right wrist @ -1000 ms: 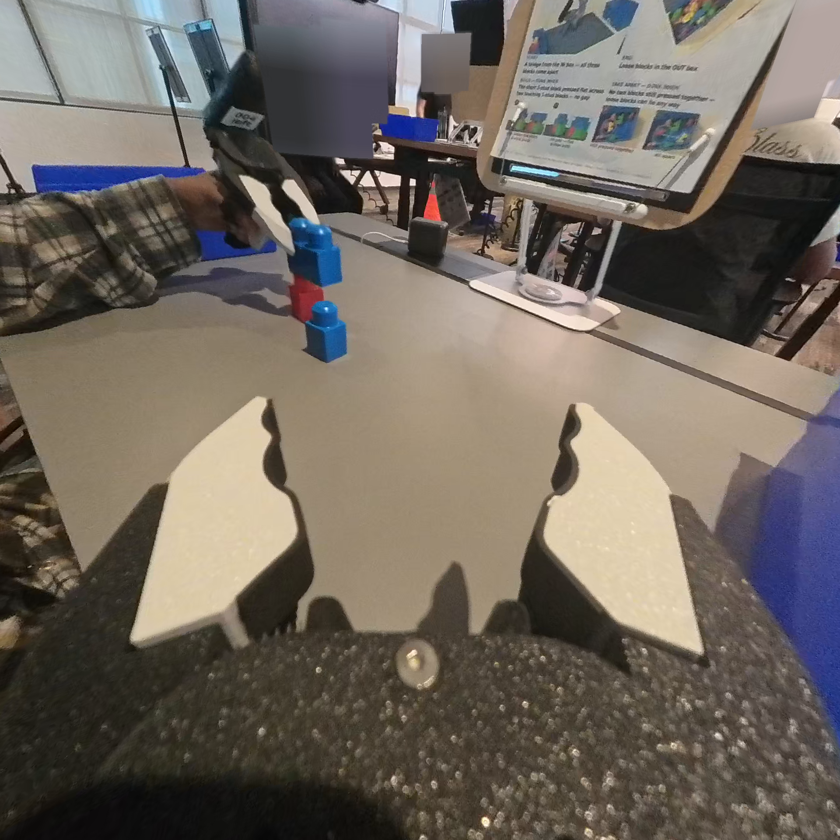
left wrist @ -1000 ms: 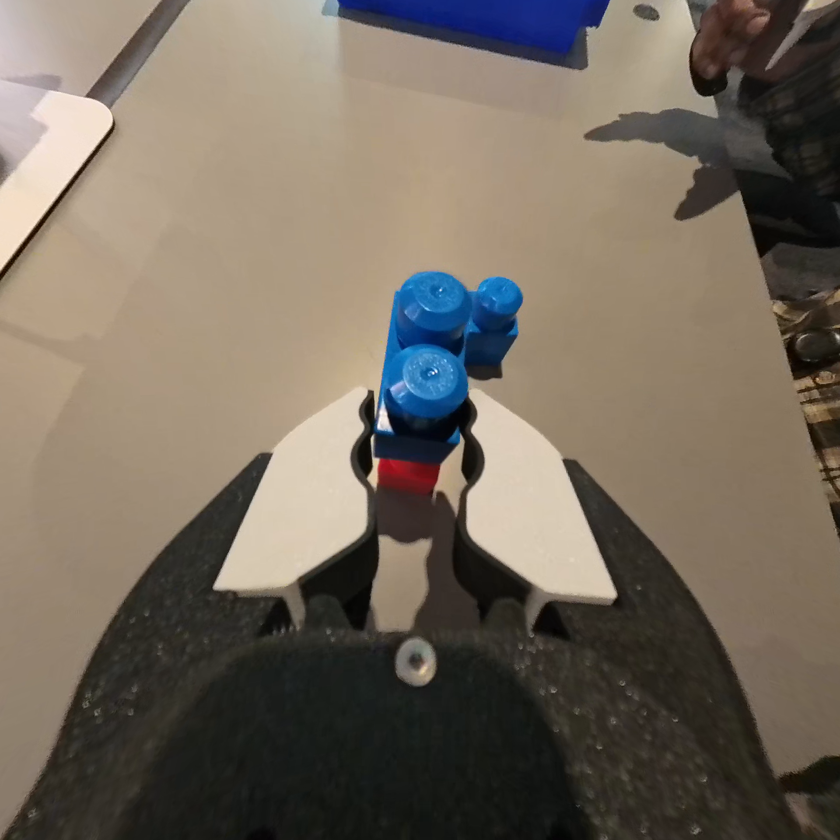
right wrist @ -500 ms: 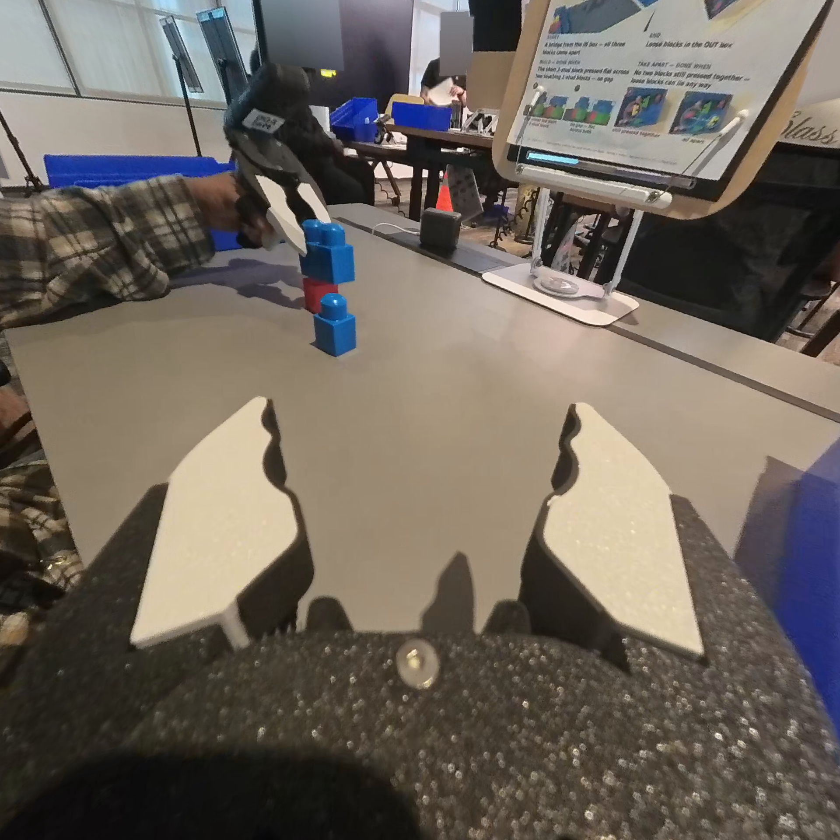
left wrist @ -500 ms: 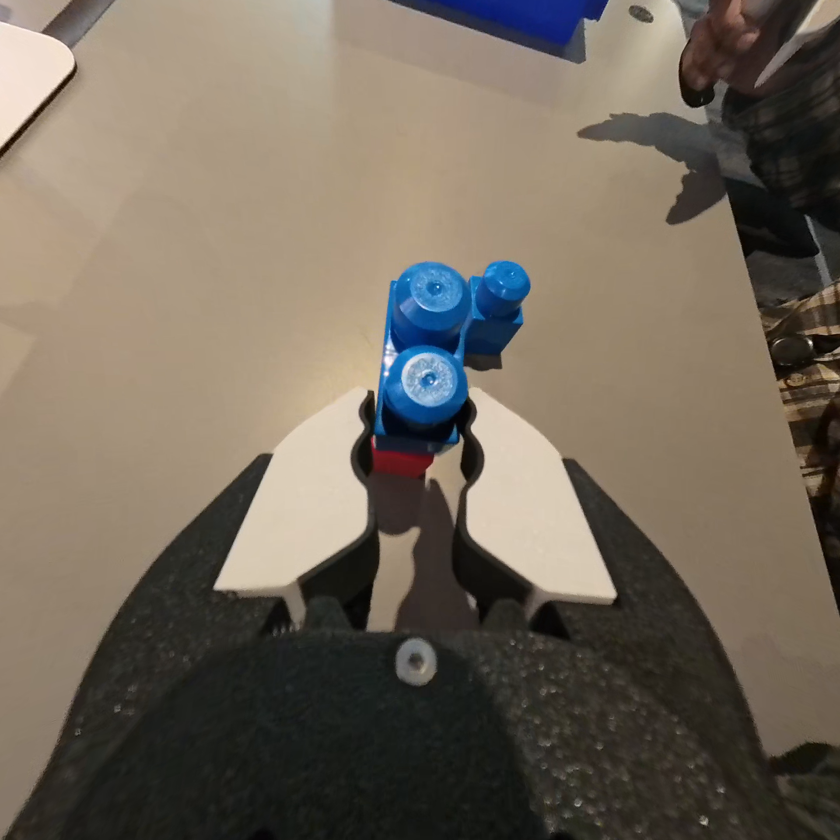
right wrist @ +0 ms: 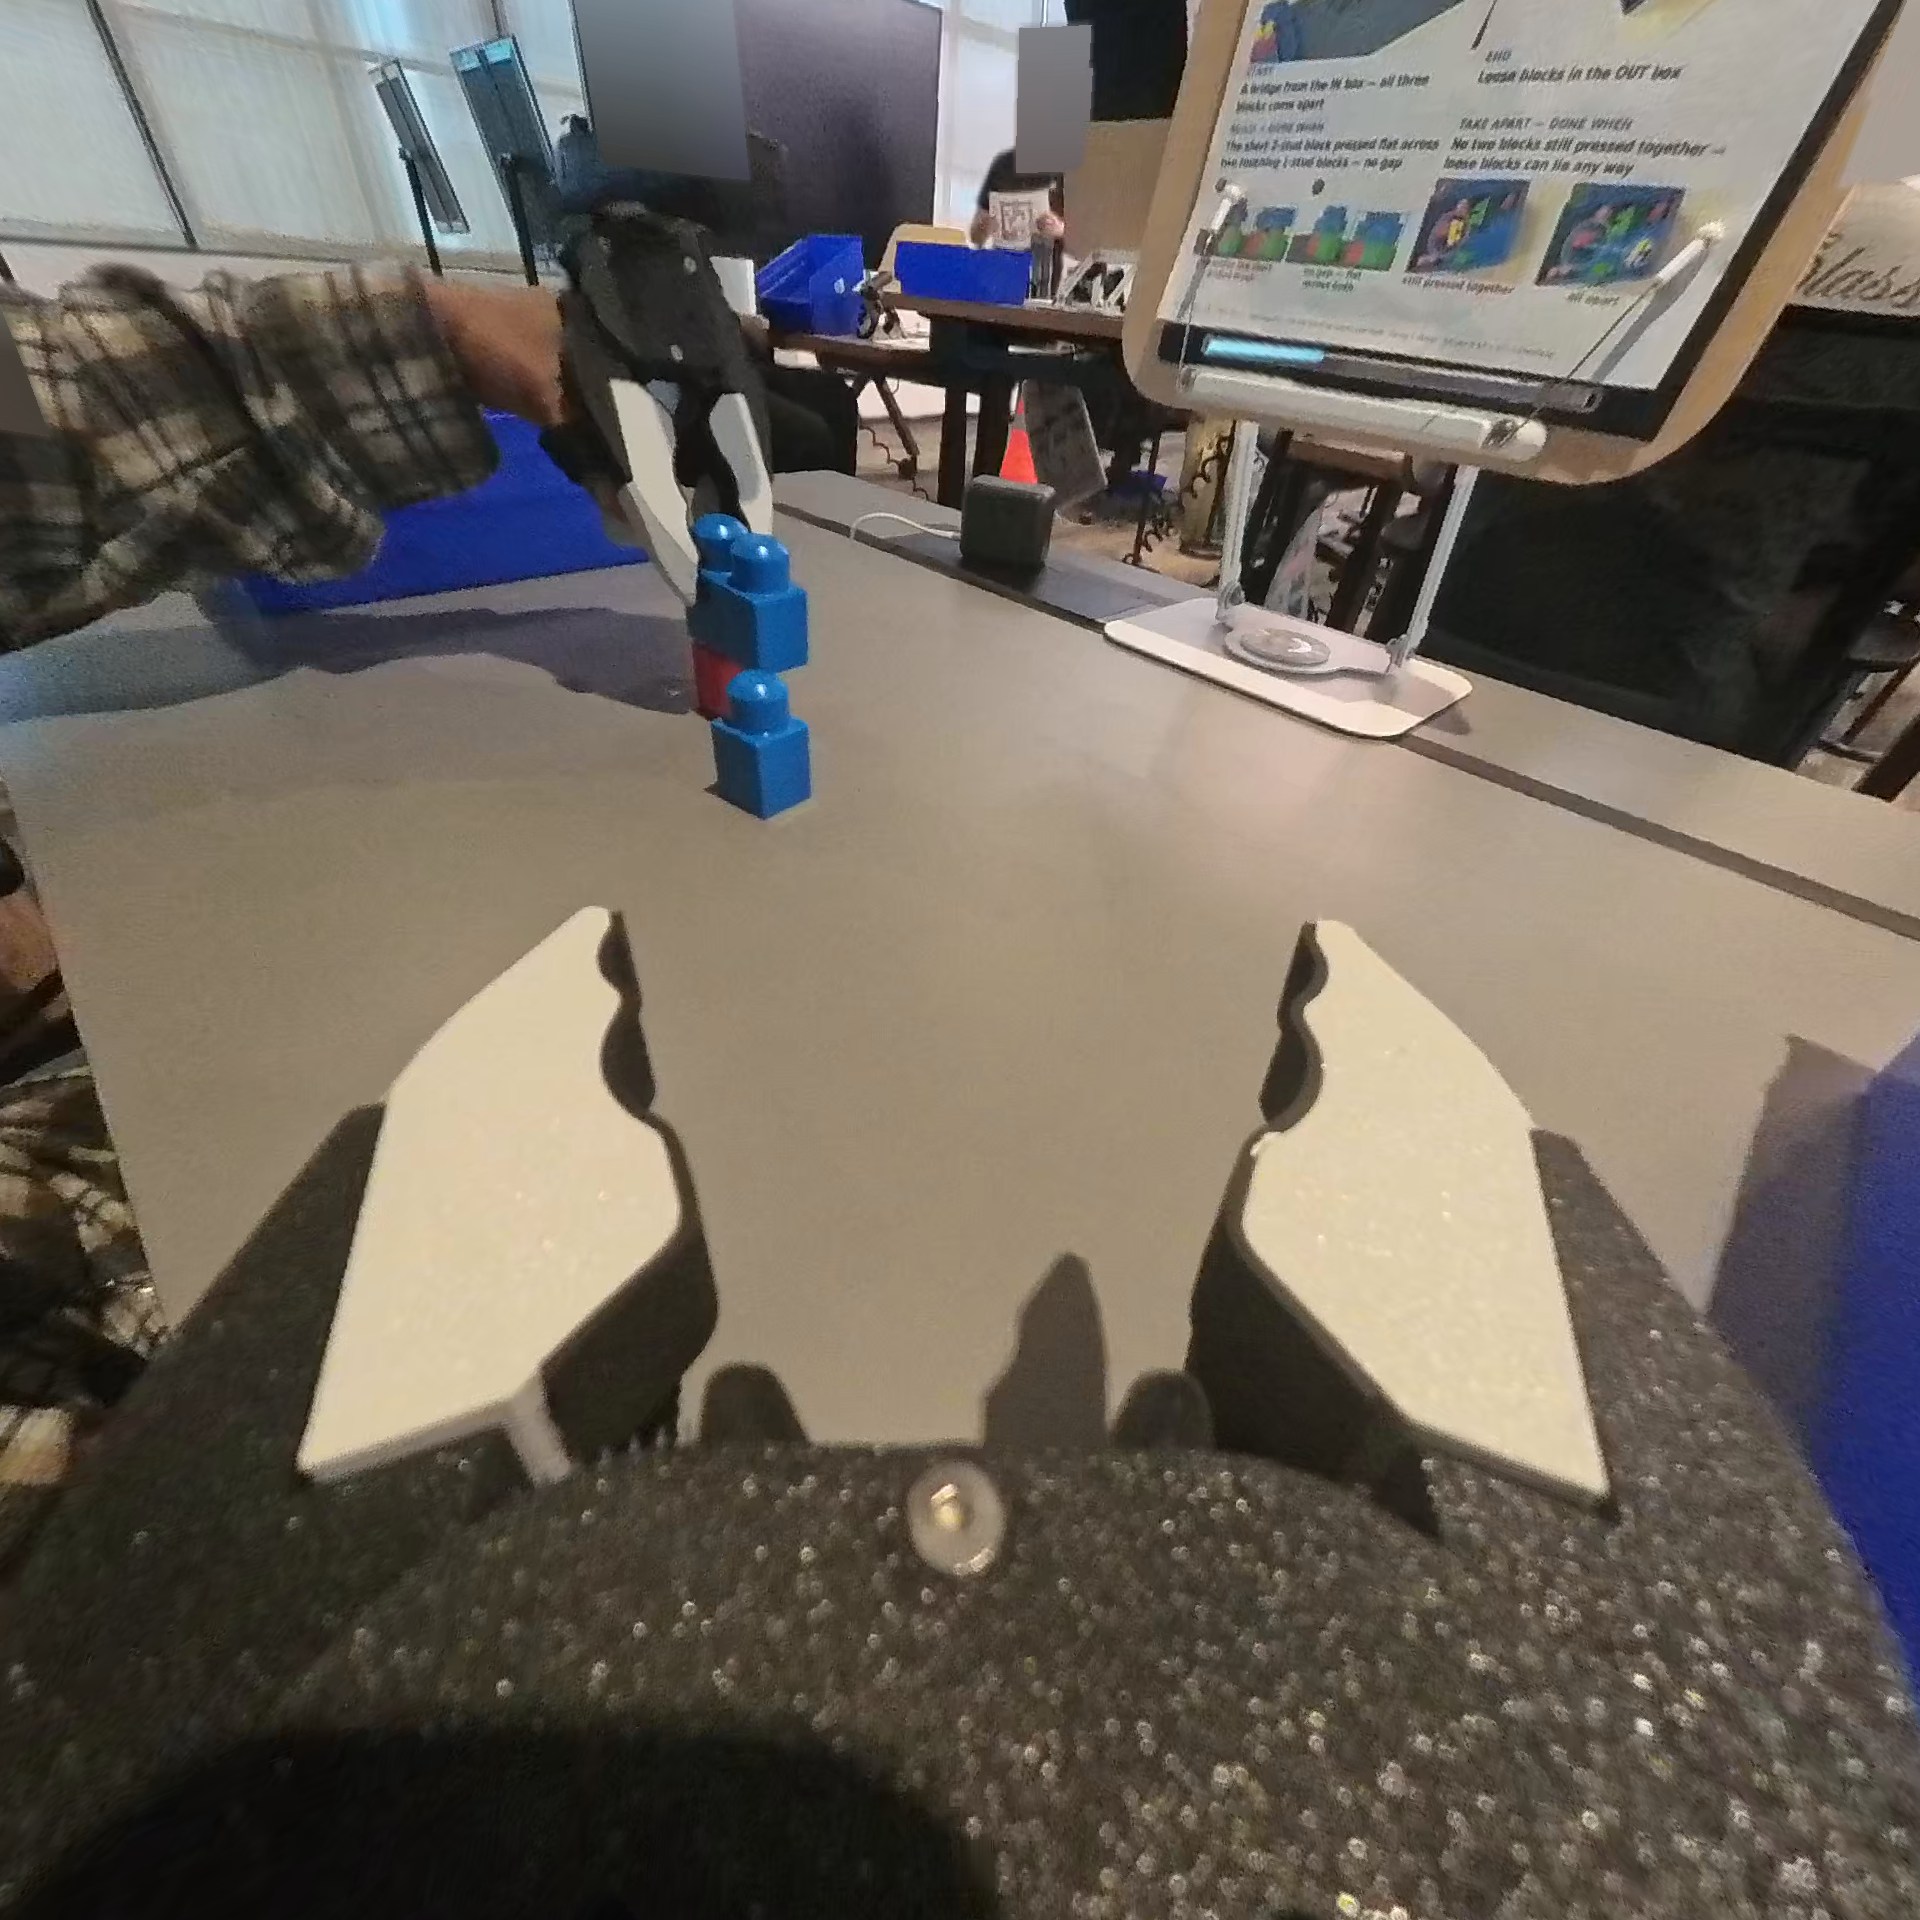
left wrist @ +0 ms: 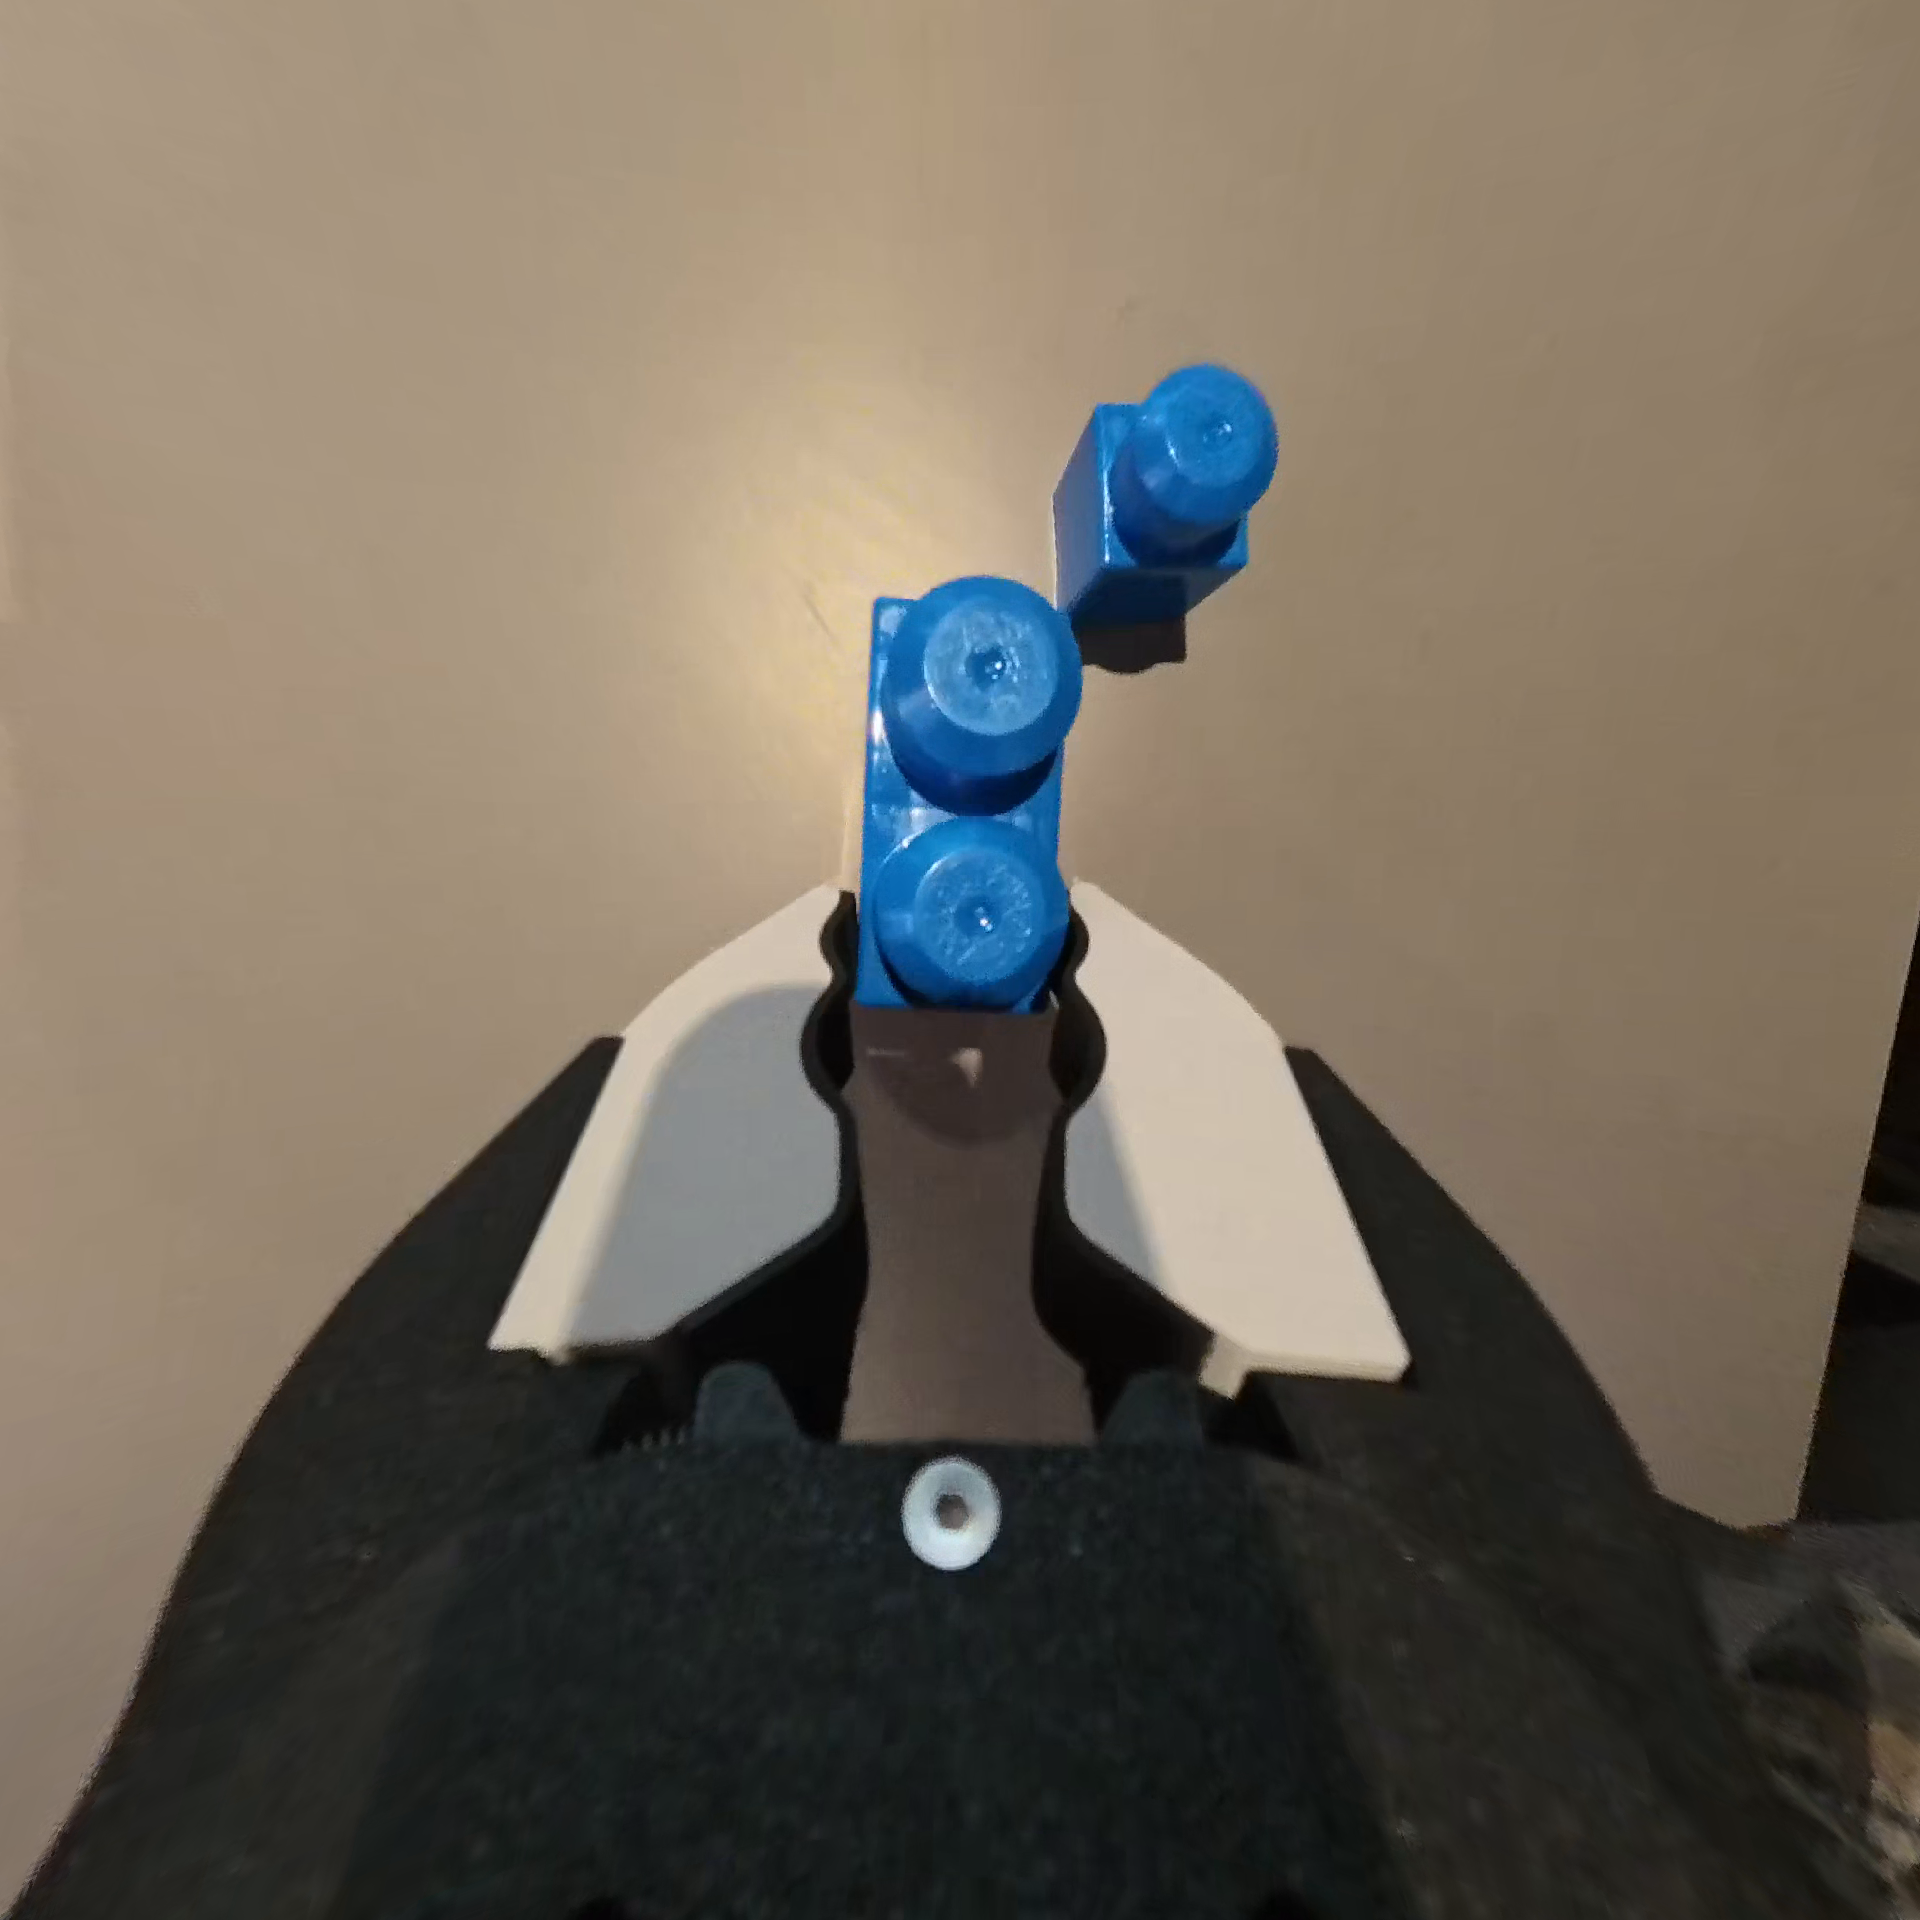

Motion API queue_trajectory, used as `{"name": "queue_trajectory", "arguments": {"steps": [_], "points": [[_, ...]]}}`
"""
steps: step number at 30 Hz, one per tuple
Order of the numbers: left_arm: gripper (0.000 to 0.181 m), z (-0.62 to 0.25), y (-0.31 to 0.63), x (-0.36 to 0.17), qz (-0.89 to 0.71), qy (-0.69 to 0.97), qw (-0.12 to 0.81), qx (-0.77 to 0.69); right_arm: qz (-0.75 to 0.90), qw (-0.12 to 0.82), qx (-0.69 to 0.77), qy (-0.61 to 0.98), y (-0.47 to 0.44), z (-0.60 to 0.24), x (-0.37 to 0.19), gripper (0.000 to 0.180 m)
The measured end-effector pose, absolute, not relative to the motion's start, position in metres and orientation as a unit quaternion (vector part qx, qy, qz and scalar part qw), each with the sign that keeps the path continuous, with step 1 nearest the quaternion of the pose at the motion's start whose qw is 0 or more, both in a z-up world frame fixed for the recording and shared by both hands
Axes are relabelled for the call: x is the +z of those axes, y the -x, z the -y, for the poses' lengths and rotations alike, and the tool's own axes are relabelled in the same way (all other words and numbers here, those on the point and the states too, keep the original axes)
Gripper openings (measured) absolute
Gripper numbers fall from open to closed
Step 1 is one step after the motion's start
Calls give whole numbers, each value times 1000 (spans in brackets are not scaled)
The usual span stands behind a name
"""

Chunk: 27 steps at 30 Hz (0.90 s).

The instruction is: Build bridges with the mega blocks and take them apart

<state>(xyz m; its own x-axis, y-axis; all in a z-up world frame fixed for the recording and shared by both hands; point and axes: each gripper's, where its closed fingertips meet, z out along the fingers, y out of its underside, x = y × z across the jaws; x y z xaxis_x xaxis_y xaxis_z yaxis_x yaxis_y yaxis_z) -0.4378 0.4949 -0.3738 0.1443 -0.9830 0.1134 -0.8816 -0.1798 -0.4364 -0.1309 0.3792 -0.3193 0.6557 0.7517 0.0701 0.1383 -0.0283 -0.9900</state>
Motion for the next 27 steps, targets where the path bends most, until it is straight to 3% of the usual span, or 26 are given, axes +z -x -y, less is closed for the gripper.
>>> {"name": "queue_trajectory", "arguments": {"steps": [11,19,27], "points": [[36,-496,437,-376,-635,744,103,-183,329,611,260,671,135,-381,-325,116],[37,-500,433,-368,-600,742,191,-231,344,612,264,661,144,-382,-316,117],[66,-502,438,-353,-515,704,341,-350,335,617,268,659,140,-378,-317,117]]}}
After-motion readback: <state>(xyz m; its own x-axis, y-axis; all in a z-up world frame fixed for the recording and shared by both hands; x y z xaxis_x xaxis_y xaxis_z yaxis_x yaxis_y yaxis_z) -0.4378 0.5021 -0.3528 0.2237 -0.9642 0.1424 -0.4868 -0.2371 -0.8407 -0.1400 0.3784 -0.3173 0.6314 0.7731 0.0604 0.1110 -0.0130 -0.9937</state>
